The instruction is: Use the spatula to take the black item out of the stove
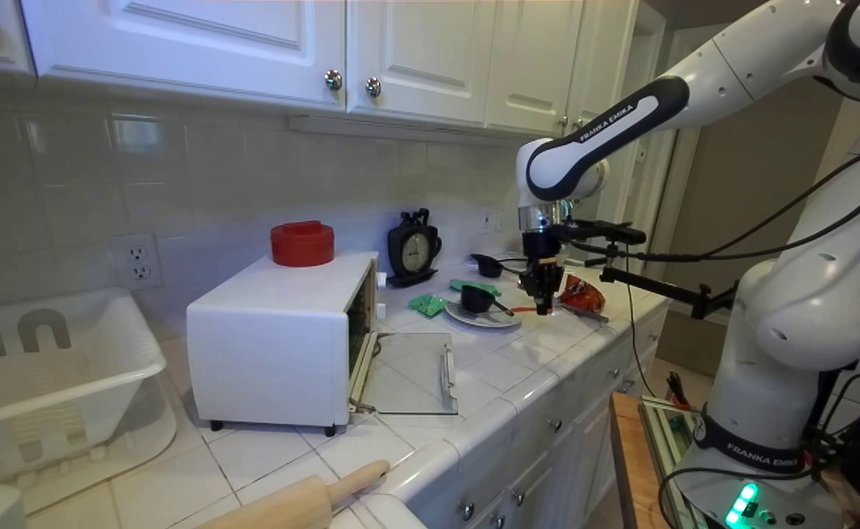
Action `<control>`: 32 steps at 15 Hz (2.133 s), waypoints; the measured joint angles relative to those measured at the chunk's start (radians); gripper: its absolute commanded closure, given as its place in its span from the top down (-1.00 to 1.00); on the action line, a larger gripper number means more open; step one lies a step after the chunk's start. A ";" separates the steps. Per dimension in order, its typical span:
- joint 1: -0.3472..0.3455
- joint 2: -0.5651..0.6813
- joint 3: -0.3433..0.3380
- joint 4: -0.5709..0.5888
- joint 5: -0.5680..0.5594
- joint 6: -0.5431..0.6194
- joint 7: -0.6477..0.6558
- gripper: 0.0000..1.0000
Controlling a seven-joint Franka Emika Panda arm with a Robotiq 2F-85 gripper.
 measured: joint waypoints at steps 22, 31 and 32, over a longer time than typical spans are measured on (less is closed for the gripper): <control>0.055 0.145 0.251 -0.003 -0.572 0.231 0.371 -0.92; 0.098 0.235 0.240 0.000 -0.638 0.293 0.391 -0.17; 0.100 0.239 0.238 0.001 -0.640 0.302 0.391 -0.14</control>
